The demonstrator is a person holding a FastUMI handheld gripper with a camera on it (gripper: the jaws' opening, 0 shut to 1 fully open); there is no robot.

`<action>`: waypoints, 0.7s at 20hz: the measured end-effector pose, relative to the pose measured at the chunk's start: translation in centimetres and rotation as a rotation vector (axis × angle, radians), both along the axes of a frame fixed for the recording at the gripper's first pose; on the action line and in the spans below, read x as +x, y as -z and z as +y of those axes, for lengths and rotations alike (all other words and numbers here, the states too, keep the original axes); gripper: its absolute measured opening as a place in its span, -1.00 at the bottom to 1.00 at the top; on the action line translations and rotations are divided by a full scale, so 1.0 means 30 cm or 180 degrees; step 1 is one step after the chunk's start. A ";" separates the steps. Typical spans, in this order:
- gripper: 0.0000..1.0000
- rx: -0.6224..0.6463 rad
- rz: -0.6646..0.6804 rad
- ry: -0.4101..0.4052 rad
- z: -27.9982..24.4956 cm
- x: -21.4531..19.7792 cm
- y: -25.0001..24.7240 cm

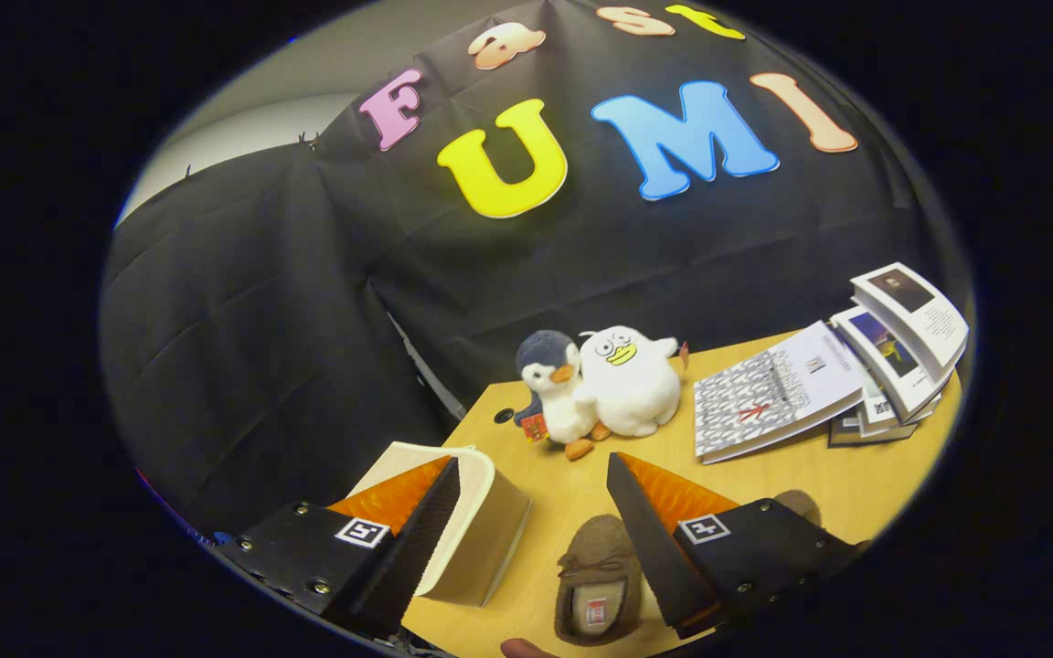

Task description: Open the storage box then place both shoes into the box .Put the left shoe in first, then the right shoe, with the right side of both shoes facing outward in a uniform manner.

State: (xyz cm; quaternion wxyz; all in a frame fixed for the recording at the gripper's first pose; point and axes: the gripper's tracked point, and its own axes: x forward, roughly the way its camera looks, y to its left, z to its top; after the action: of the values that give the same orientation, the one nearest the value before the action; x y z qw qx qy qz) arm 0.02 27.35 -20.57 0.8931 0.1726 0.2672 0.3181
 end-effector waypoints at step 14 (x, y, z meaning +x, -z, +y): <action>0.93 0.0479 0.1434 -0.0928 0.328 -0.203 0.323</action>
State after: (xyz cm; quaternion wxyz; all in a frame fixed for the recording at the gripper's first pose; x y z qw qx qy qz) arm -6.07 37.17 -30.26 0.7407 0.2646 0.4567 0.4158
